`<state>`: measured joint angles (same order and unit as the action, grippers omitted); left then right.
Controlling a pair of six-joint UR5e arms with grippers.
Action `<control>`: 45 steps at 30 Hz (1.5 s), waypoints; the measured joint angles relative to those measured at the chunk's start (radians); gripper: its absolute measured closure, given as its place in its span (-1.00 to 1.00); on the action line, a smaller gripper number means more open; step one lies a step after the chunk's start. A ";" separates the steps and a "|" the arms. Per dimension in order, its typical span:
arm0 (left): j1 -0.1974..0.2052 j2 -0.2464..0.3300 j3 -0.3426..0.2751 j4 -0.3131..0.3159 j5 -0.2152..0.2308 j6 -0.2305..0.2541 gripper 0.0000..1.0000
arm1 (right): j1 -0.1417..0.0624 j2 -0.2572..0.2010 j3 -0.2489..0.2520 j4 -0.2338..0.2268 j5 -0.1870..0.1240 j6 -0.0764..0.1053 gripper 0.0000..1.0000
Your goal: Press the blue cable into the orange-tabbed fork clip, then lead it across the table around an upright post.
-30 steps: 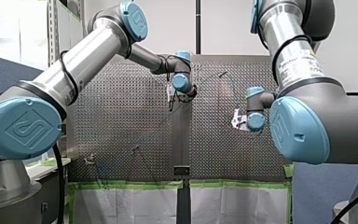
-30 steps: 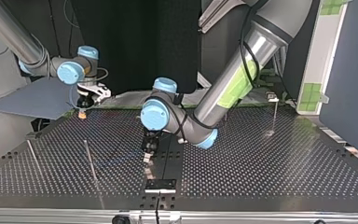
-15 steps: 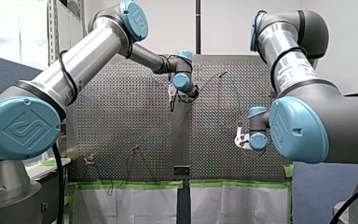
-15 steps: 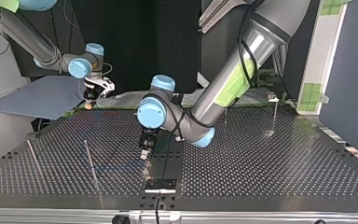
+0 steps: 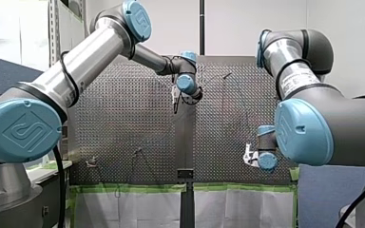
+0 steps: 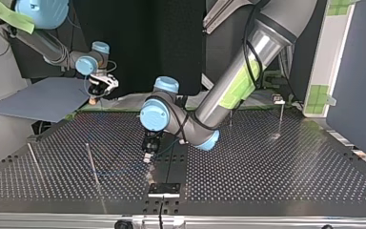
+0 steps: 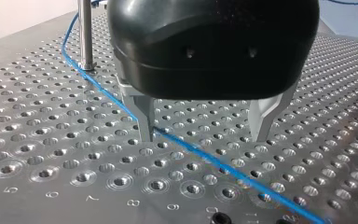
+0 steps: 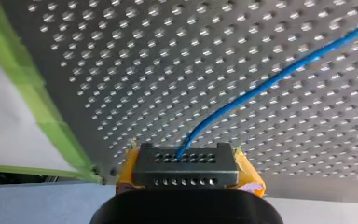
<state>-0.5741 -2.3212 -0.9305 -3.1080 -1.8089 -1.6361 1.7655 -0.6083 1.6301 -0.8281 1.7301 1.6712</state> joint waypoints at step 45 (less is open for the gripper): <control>-0.012 0.154 -0.167 -0.090 -0.065 -0.050 -1.00 | -0.057 0.217 -0.027 -0.040 -0.007 -0.018 1.00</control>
<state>-0.5858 -2.1676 -1.0971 -3.1975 -1.8739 -1.6863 1.7081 -0.3915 1.6029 -0.8677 1.7232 1.6535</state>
